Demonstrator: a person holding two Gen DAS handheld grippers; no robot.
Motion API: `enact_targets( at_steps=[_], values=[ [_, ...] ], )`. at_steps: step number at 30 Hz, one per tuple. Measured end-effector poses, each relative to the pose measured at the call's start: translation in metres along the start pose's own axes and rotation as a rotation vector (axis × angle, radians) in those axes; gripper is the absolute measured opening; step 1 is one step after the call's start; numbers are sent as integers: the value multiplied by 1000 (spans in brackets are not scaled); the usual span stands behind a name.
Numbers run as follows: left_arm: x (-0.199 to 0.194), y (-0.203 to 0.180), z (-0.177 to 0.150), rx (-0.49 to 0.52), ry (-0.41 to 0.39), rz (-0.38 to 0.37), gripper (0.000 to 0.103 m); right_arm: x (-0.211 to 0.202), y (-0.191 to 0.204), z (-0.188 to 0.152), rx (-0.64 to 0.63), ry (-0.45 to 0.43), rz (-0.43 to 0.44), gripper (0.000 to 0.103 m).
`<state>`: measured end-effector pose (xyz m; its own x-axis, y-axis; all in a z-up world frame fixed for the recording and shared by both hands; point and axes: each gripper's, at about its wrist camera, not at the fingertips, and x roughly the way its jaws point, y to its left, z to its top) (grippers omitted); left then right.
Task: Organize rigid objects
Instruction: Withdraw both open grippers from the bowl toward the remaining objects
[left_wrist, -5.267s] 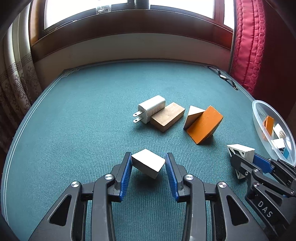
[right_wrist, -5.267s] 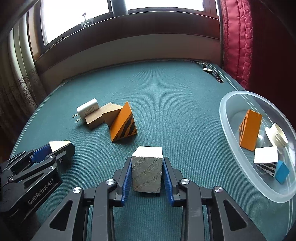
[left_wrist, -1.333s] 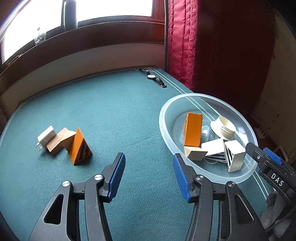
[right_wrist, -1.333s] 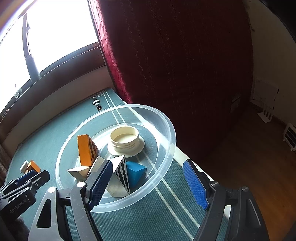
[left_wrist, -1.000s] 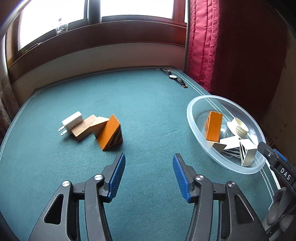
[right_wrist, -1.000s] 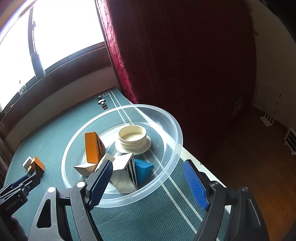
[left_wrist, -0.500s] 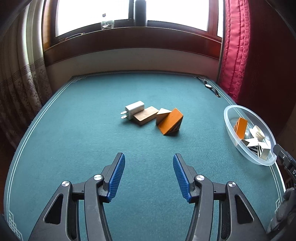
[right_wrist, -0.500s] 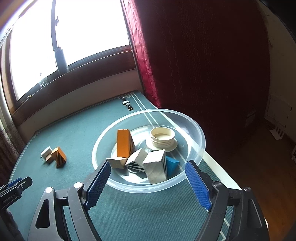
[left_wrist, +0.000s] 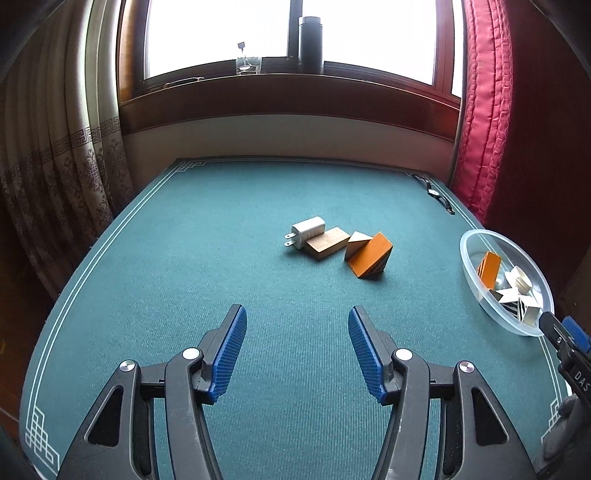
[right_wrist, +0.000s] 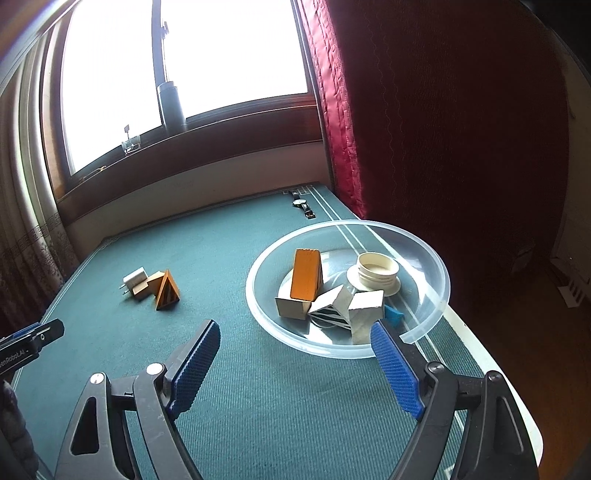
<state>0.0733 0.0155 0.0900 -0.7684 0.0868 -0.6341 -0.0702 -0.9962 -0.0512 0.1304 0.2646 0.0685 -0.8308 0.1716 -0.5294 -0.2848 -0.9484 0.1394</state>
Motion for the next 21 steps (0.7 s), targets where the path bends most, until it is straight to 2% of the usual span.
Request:
enact_targets(
  at_steps=[12, 17, 21],
  values=[
    [42, 16, 6, -37, 70, 7, 59, 9, 17, -17, -47, 51, 10, 87],
    [66, 15, 22, -50, 102, 6, 59, 5, 31, -18, -98, 41, 26, 87],
    [84, 8, 41, -54, 114, 2, 59, 6, 37, -19, -102, 65, 51, 87]
  ],
)
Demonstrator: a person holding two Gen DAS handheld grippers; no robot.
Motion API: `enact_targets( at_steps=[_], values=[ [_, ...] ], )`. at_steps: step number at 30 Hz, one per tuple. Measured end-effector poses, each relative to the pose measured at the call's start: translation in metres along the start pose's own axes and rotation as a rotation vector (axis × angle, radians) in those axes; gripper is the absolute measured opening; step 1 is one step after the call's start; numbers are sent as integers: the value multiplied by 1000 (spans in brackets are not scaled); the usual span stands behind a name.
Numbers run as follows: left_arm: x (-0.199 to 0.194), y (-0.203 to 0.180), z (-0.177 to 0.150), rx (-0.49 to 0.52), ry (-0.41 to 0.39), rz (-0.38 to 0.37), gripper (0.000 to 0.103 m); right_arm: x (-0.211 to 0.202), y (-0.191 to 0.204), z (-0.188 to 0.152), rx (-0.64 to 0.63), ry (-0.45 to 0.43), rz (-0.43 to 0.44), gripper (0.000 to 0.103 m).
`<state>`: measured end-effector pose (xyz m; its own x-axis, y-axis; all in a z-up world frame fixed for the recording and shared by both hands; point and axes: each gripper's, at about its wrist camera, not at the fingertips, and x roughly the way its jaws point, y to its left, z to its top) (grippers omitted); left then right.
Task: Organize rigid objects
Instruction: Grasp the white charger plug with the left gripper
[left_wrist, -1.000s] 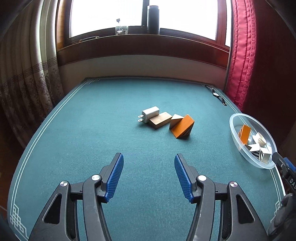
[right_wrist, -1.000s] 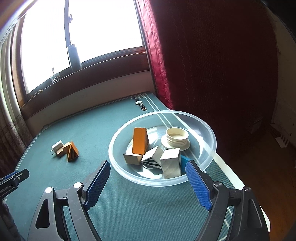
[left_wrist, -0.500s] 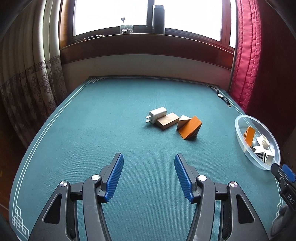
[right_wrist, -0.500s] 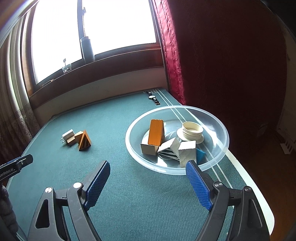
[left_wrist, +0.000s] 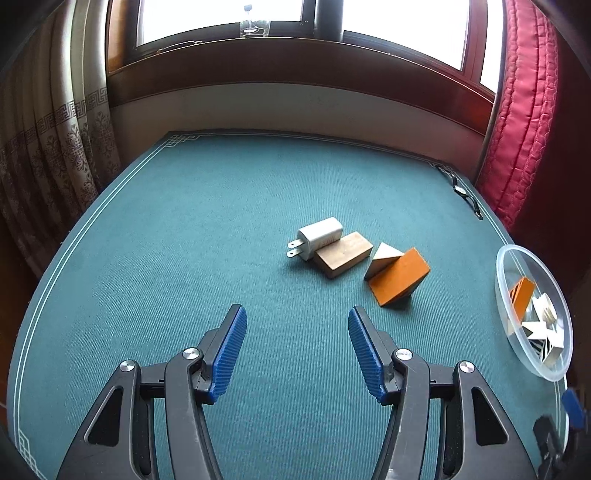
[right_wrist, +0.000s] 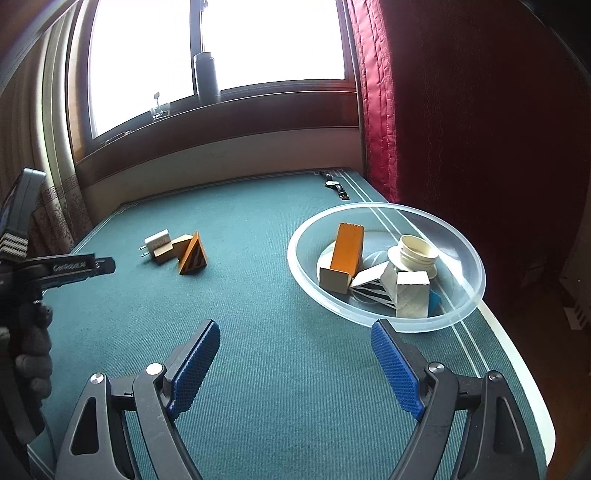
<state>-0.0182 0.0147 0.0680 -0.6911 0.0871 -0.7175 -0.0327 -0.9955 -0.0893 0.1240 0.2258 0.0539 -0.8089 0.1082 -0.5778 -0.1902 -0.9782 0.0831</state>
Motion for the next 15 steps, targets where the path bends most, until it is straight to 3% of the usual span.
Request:
enact_targets(
  at_steps=[7, 15],
  values=[
    [38, -5, 41, -57, 27, 14, 66, 13, 10, 12, -20, 39, 29, 87],
    [81, -2, 70, -128, 86, 15, 66, 39, 15, 29, 7, 89, 58, 87]
  ],
)
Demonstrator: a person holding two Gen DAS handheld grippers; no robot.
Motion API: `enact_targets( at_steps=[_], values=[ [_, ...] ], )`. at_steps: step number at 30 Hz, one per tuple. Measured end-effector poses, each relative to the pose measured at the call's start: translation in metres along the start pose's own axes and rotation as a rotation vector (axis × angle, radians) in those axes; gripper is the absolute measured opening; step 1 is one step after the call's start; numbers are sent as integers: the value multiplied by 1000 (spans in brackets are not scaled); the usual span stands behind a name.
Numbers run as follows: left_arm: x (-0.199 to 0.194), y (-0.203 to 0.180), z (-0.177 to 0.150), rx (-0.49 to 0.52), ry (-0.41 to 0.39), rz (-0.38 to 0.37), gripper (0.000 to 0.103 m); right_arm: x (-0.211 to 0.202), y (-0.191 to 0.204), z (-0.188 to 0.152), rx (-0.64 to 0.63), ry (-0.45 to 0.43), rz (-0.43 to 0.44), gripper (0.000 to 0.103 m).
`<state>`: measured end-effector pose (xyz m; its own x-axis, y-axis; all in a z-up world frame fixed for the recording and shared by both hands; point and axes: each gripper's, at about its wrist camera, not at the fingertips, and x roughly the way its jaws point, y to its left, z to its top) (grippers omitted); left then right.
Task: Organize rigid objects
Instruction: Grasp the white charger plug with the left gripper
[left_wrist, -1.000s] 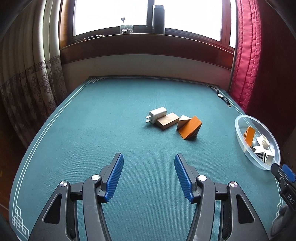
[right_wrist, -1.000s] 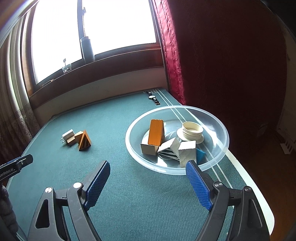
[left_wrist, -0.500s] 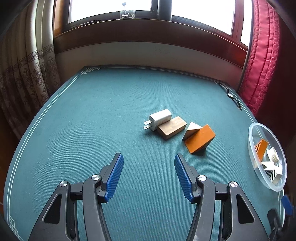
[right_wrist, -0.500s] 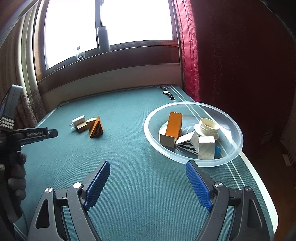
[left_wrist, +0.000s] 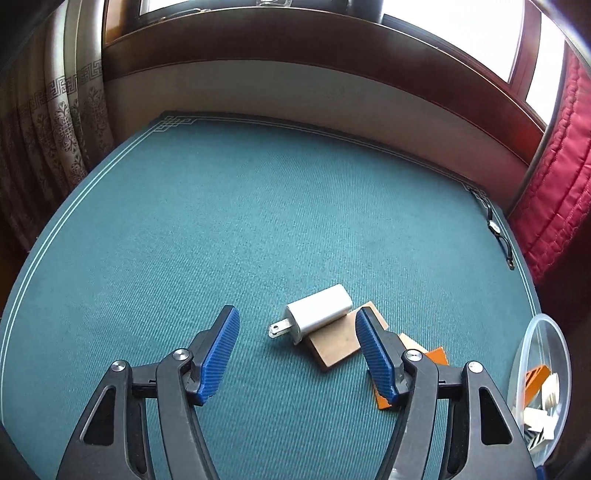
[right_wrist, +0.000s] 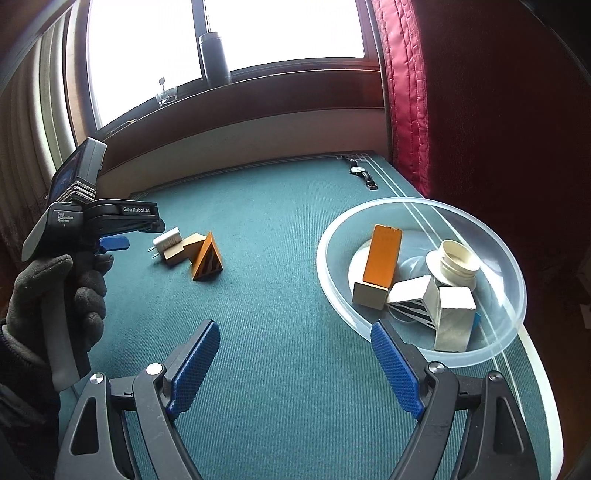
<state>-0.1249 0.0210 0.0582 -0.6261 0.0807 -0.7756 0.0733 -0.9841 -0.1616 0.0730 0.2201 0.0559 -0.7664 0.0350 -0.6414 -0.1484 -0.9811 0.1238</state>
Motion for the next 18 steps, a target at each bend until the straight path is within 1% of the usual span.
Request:
enact_targets(
  at_steps=[3, 6, 10, 14, 15, 17, 18],
  values=[
    [10, -4, 5, -2, 14, -11, 66, 12, 5, 4, 7, 27, 15, 87],
    [15, -11, 7, 8, 15, -27, 66, 20, 12, 9, 1, 35, 19, 87],
    [28, -16, 10, 10, 28, -9, 67, 31, 23, 13, -14, 47, 17, 87],
    [40, -9, 8, -3, 50, -9, 66, 45, 31, 15, -14, 86, 29, 87],
    [42, -6, 8, -6, 56, -14, 65, 48, 32, 15, -9, 96, 33, 87],
    [45, 1, 8, -14, 67, -35, 59, 55, 34, 17, 4, 121, 43, 87],
    [46, 4, 8, -17, 75, -41, 52, 59, 35, 18, 14, 134, 49, 87]
  ],
)
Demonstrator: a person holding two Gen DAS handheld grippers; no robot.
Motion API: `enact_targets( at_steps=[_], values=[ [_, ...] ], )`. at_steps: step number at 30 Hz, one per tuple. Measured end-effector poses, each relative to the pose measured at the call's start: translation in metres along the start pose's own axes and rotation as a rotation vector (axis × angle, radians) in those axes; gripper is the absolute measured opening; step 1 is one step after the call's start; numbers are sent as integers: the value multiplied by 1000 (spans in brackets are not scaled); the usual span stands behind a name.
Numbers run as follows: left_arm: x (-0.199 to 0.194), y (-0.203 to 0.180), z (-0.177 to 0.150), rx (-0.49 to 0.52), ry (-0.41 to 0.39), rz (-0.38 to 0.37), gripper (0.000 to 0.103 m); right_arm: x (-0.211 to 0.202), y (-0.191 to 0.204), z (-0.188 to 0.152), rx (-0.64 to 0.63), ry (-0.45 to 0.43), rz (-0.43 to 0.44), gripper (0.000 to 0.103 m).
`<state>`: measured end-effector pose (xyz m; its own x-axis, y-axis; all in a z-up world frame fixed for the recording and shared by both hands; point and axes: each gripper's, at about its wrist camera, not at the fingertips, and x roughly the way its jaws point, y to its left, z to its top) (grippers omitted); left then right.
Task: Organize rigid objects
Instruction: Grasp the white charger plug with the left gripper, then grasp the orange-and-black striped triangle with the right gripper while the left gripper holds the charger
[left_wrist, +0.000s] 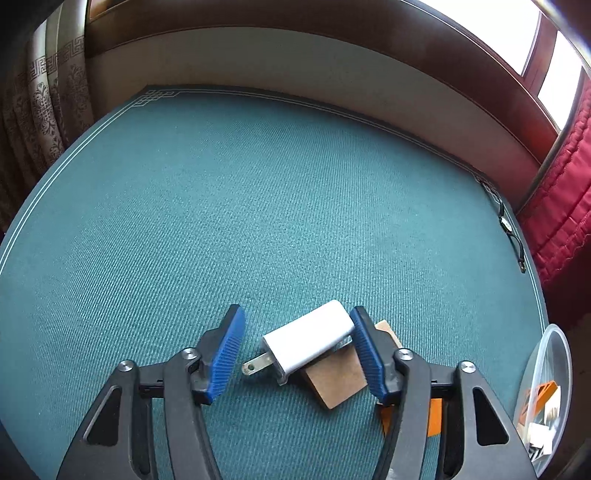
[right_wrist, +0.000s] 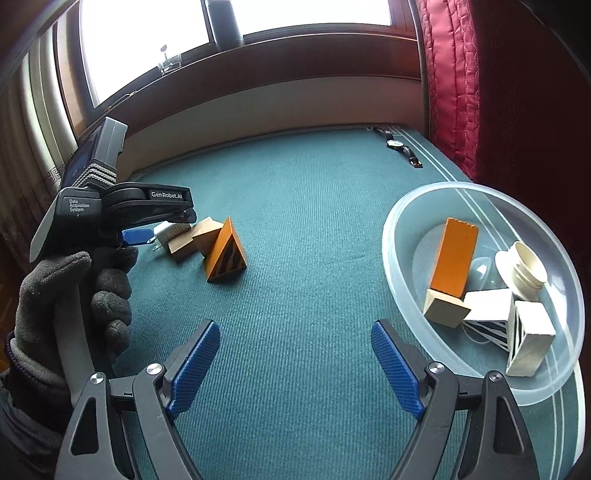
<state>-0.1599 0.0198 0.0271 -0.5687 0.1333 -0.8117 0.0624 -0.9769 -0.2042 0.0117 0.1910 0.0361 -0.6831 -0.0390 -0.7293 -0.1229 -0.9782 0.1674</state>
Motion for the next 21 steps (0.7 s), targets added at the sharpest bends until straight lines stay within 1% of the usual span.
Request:
enact_targets(
  at_steps=[1, 4, 8, 10, 13, 15, 19, 21],
  values=[
    [0, 3, 0, -3, 2, -1, 47, 3, 1, 1, 11, 12, 9, 87],
    [0, 10, 3, -14, 3, -16, 47, 13, 5, 6, 35, 40, 29, 87],
    [-3, 23, 7, -47, 3, -16, 46, 25, 14, 12, 55, 69, 58, 87],
    [-6, 29, 10, -62, -6, -6, 46, 31, 21, 15, 54, 80, 74, 87],
    [-13, 33, 12, -59, -35, 30, 46, 39, 33, 19, 44, 90, 91, 87],
    [-17, 34, 14, -54, -52, 41, 46, 45, 40, 22, 27, 83, 77, 87],
    [-23, 37, 16, -57, -62, 24, 46, 59, 47, 31, 8, 57, -16, 87],
    [-24, 37, 17, -56, -68, 22, 46, 64, 47, 33, 8, 53, -41, 87]
  ],
)
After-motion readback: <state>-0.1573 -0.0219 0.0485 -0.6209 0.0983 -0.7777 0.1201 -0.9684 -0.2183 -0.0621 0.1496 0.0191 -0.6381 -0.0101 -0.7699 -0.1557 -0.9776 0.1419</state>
